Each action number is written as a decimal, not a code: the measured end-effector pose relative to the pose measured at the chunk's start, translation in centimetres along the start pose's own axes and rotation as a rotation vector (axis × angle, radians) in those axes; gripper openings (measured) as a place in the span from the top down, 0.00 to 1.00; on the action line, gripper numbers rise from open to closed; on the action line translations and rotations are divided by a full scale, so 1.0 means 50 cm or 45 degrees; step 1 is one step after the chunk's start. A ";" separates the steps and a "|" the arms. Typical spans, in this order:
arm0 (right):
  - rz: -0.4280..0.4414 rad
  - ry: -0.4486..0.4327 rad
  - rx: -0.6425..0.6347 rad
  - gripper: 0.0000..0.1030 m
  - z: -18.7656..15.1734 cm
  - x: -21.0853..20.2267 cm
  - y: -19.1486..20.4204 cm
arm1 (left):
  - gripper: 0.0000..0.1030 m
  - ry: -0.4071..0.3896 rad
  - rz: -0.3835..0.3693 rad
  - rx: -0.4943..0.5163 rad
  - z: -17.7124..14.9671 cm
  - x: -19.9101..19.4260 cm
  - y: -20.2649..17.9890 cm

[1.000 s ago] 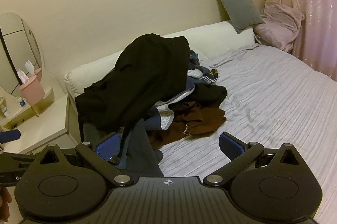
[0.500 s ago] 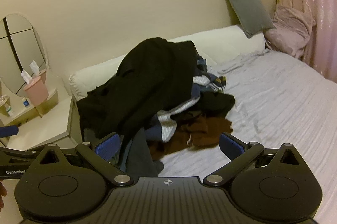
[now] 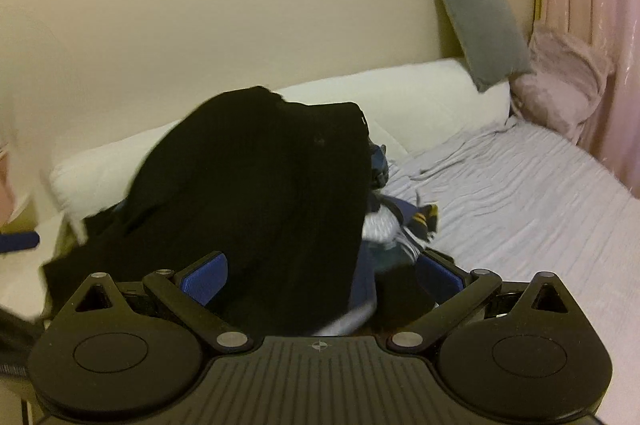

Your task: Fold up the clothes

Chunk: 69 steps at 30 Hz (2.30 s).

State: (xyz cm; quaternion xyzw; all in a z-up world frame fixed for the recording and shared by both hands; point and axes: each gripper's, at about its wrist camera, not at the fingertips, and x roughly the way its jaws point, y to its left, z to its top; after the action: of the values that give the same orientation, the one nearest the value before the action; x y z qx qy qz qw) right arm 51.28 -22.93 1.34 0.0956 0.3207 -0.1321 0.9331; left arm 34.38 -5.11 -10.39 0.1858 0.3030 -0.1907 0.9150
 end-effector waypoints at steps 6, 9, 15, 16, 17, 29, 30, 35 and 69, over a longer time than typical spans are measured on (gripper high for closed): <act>-0.006 0.071 0.014 0.00 0.062 0.190 -0.025 | 0.11 -0.024 -0.100 0.058 0.040 0.142 0.045; 0.011 0.115 0.040 0.00 0.063 0.243 -0.031 | 0.12 -0.019 -0.187 0.039 0.045 0.173 0.063; 0.066 0.136 0.072 0.44 0.059 0.250 -0.032 | 0.39 0.002 -0.272 -0.004 0.052 0.179 0.084; 0.061 0.126 0.066 0.62 0.061 0.242 -0.031 | 0.43 0.003 -0.271 -0.008 0.054 0.176 0.087; 0.056 0.116 0.060 0.79 0.062 0.234 -0.030 | 0.50 0.006 -0.274 -0.018 0.056 0.172 0.091; 0.049 -0.207 0.079 0.98 0.094 0.017 -0.012 | 0.94 -0.147 -0.187 0.014 0.074 0.011 0.077; 0.055 -0.243 0.092 0.98 0.095 -0.013 -0.014 | 0.99 -0.167 -0.192 0.018 0.078 -0.011 0.070; 0.038 -0.390 0.153 0.98 0.074 -0.166 -0.047 | 1.00 -0.279 -0.243 0.099 0.090 -0.132 -0.005; -1.360 -0.214 1.197 0.98 -1.030 -1.267 -0.413 | 0.58 0.008 -1.530 1.121 -0.458 -0.661 -1.131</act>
State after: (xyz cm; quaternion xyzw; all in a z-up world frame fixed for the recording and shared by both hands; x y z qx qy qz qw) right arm -32.70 -17.22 -1.05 0.3071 0.1598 -0.7019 0.6225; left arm -27.37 -35.37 -19.50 0.3381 0.2507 -0.7614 0.4931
